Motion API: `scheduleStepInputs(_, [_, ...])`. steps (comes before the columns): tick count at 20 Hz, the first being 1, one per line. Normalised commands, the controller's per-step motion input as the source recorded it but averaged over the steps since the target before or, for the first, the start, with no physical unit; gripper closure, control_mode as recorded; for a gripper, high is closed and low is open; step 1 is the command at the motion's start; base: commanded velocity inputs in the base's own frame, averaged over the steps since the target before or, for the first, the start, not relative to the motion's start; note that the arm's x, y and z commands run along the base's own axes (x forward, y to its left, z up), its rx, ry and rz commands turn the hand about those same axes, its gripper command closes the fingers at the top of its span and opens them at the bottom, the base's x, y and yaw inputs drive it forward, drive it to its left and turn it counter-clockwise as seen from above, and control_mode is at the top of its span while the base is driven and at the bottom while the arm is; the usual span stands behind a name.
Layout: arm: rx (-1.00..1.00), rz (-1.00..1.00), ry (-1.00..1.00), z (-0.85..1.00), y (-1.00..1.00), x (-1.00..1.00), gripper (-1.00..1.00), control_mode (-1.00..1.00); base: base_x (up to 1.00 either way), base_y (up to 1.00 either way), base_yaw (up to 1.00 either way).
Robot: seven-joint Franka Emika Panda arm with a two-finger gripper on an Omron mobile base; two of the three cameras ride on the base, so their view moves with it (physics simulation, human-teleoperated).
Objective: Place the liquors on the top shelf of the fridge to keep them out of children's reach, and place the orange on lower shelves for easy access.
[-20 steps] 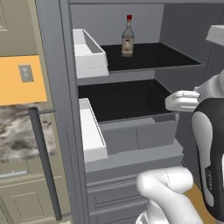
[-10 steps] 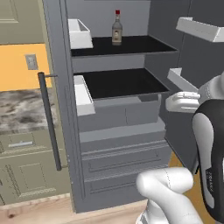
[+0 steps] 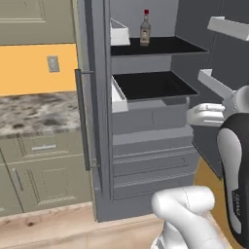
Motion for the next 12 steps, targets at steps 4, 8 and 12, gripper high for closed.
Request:
scheduleStepInputs(4, [0.0,0.0,0.0,0.0,0.0,0.0,-1.0,1.0,0.0,0.97,0.06])
scheduleStepInputs(8, [0.0,0.0,0.0,0.0,0.0,0.0,-1.0,1.0,0.0,1.0,0.05])
scheduleStepInputs(12, [0.0,0.0,0.0,0.0,0.0,0.0,-1.0,1.0,0.04,1.0,0.05])
